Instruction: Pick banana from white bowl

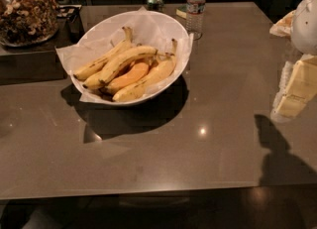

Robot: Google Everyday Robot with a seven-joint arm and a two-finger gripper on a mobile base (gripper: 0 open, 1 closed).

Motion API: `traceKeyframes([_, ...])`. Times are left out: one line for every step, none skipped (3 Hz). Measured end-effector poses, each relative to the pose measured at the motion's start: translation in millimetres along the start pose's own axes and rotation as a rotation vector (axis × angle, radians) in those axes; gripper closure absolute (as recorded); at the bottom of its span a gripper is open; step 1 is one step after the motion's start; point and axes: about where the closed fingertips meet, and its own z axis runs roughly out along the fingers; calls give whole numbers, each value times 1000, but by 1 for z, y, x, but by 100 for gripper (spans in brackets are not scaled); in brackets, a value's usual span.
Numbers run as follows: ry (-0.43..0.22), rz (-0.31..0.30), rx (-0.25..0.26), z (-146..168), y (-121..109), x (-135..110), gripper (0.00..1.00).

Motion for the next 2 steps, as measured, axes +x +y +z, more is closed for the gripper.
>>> traceKeyframes([0, 0, 0, 0, 0, 0, 0])
traceKeyframes([-21, -7, 5, -2, -4, -6, 0])
